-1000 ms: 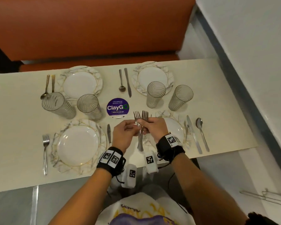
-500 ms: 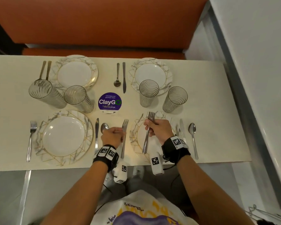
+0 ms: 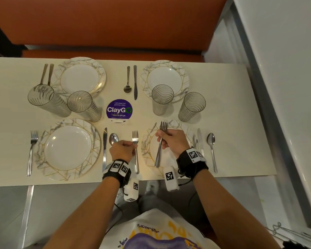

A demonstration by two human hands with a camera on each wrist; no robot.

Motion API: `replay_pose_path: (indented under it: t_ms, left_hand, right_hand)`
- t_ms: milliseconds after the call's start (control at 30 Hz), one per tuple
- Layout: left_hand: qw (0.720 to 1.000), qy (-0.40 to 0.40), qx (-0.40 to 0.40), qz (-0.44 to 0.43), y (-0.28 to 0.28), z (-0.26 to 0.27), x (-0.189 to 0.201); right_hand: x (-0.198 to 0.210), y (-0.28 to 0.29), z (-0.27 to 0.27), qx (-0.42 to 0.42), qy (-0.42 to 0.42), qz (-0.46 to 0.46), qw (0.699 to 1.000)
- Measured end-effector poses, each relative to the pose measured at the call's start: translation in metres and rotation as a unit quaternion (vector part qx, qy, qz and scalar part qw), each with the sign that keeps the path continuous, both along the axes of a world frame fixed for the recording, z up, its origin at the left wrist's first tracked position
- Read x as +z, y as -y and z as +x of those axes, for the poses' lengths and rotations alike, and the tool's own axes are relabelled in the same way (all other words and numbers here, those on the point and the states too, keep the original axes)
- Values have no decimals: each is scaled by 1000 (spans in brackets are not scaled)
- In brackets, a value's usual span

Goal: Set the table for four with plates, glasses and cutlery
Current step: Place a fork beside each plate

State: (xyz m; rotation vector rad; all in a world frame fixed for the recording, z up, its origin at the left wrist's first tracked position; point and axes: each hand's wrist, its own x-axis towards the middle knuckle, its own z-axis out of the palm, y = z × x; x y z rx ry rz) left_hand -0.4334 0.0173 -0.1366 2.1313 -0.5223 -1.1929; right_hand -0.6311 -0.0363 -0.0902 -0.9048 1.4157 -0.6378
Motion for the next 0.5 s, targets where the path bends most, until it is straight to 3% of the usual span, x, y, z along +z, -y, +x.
replay_pose_path:
  t_ms: [200, 300, 400, 500]
  left_hand:
    - [999, 17, -35, 1, -3, 4, 1]
    - [995, 78, -56, -10, -5, 6, 7]
    - [986, 133, -63, -81, -5, 2, 28]
    - [978, 79, -119, -150, 4, -1, 53]
  right_hand:
    - [1, -2, 2, -3, -9, -4, 1000]
    - [2, -4, 4, -10, -21, -11, 1000]
    - [9, -4, 11, -6, -23, -21, 999]
    - [25, 2, 27, 6, -19, -41, 999]
